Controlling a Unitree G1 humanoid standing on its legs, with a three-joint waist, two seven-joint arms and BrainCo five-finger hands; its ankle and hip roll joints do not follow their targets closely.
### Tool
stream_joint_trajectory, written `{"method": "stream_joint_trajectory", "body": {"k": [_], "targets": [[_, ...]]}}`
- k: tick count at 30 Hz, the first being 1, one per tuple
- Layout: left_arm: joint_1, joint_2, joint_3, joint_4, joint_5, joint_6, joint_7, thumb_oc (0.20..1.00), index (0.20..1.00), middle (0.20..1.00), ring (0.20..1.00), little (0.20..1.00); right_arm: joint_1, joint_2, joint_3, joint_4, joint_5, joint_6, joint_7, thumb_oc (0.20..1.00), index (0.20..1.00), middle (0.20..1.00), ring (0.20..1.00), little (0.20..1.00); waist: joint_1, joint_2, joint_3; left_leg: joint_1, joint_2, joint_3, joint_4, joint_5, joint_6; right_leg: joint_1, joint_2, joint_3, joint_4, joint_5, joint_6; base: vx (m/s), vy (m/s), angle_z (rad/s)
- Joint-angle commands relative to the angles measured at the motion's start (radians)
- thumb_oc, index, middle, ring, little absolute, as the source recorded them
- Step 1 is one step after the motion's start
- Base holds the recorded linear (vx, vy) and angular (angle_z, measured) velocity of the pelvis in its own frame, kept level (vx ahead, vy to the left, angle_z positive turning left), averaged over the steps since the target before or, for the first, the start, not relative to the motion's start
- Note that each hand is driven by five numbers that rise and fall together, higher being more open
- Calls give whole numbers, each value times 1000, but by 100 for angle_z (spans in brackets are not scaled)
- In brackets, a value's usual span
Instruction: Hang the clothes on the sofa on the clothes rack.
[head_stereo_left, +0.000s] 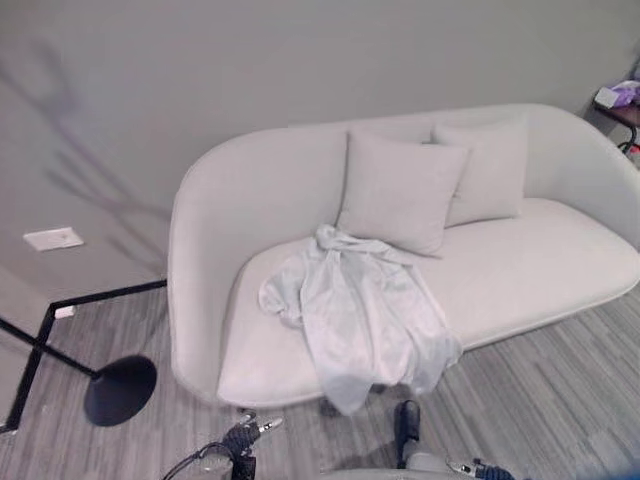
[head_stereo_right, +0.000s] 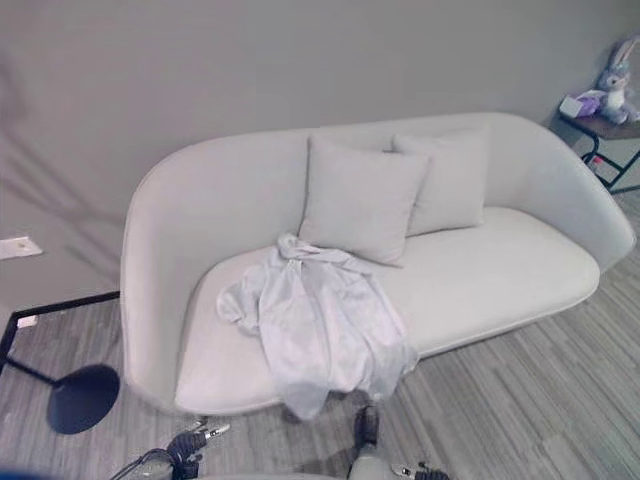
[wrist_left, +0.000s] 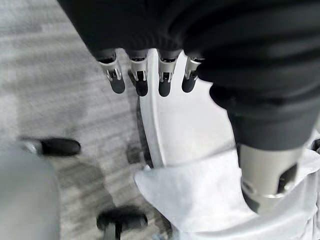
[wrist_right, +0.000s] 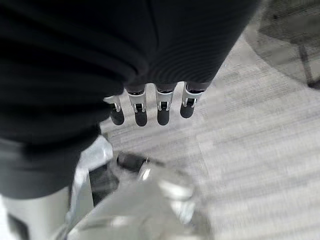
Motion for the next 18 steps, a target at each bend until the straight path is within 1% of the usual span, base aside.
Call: {"method": "stream_joint_trajectory", "body": {"k": [1,3,4,5,6,7,8,9,10,11,12,13,14,15,16,17,18], "targets": [[-41,3,-2,-8,8,-24,0,1000,1000,1000,1000,1000,-40,-74,-18,7,18,-15,-10,1000,1000,1000,1000,1000,1,48,18,40,59,-40,7,-32,-77,28,52,6,-63,105,18,365,-278,135],[-36,4,-8,-19,-3,-24,-3,1000,1000,1000,1000,1000,-34,-89,-26,12,23,-15,-12,1000,1000,1000,1000,1000,0,61,14,46,106,-41,25,-19,-104,48,68,-12,-45,80,4,294,-234,108],[-36,2,-12,-24,-7,-23,-4,1000,1000,1000,1000,1000,-33,-94,-25,13,31,-18,-14,1000,1000,1000,1000,1000,-2,65,15,17,115,-43,93,-2,-115,66,74,-24,-46,65,-5,130,-124,50],[-36,2,-12,-24,-7,-23,-4,1000,1000,1000,1000,1000,-33,-94,-25,13,31,-18,-14,1000,1000,1000,1000,1000,-2,65,14,16,115,-44,94,-3,-115,65,74,-24,-46,65,-5,189,-206,33],[-32,5,-12,-41,-18,-20,-9,1000,1000,1000,1000,1000,-33,-106,-26,3,42,-22,-15,1000,1000,1000,1000,1000,4,63,26,-37,103,-44,235,34,-132,107,87,-35,-49,34,-24,142,-167,21],[-32,5,-9,-47,-29,-19,-12,1000,1000,1000,1000,1000,-40,-110,-24,-2,55,-25,-15,1000,1000,1000,1000,1000,9,59,37,-87,75,-48,330,59,-136,134,90,-41,-58,18,-35,142,-167,14],[-32,5,-9,-47,-29,-19,-12,1000,1000,1000,1000,1000,-40,-110,-24,-2,55,-25,-15,1000,1000,1000,1000,1000,8,59,37,-88,75,-48,332,59,-136,133,90,-41,-58,18,-35,41,-86,0],[-33,5,-2,-52,-40,-19,-6,1000,1000,1000,1000,1000,-49,-114,-24,-11,66,-26,-18,1000,1000,1000,1000,1000,14,50,54,-138,60,-42,416,102,-146,156,90,-41,-60,6,-47,106,-117,-10],[-47,11,13,-50,-70,-19,1,1000,1000,1000,1000,1000,-78,-123,-24,-35,80,-35,-27,1000,1000,1000,1000,1000,30,21,81,-265,88,49,468,125,-140,197,76,-46,-66,-27,-59,109,-117,12],[-47,11,13,-50,-70,-19,0,1000,1000,1000,1000,1000,-78,-123,-24,-35,80,-35,-27,1000,1000,1000,1000,1000,33,22,83,-262,90,52,469,122,-140,199,78,-43,-66,-28,-59,239,-17,12],[-47,12,19,-50,-79,-25,5,1000,1000,1000,1000,1000,-84,-126,-26,-44,93,-43,-27,1000,1000,1000,1000,1000,46,15,81,-279,131,86,315,91,-136,220,65,-45,-66,-49,-46,160,43,11],[-47,12,19,-50,-79,-25,5,1000,1000,1000,1000,1000,-84,-126,-26,-44,93,-43,-27,1000,1000,1000,1000,1000,50,16,84,-269,133,89,308,91,-137,225,66,-42,-66,-50,-46,234,101,-10],[-45,11,17,-50,-78,-28,7,1000,1000,1000,1000,1000,-87,-127,-26,-53,91,-46,-29,1000,1000,1000,1000,1000,55,26,83,-272,163,90,212,123,-142,233,66,-44,-66,-60,-40,190,191,-13],[-48,8,4,-40,-67,-23,9,1000,1000,1000,1000,1000,-87,-131,-15,-46,76,-43,-31,1000,1000,1000,1000,1000,75,52,80,-294,200,70,76,207,-158,250,67,-48,-66,-81,-32,187,190,-5],[-48,7,4,-40,-67,-23,9,1000,1000,1000,1000,1000,-87,-132,-15,-45,76,-43,-31,1000,1000,1000,1000,1000,75,53,82,-286,202,71,66,211,-159,253,68,-48,-66,-83,-32,167,205,-4],[-47,10,11,-31,-75,-32,12,1000,1000,1000,1000,1000,-98,-124,-5,-46,64,-38,-30,1000,1000,1000,1000,1000,75,56,67,-257,208,70,39,189,-164,255,63,-38,-66,-86,-23,128,153,-4],[-41,11,13,-23,-72,-31,10,1000,1000,1000,1000,1000,-78,-115,-12,-50,60,-39,-29,1000,1000,1000,1000,1000,69,63,55,-242,206,67,28,187,-169,266,56,-41,-66,-89,-15,160,231,-28]]}}
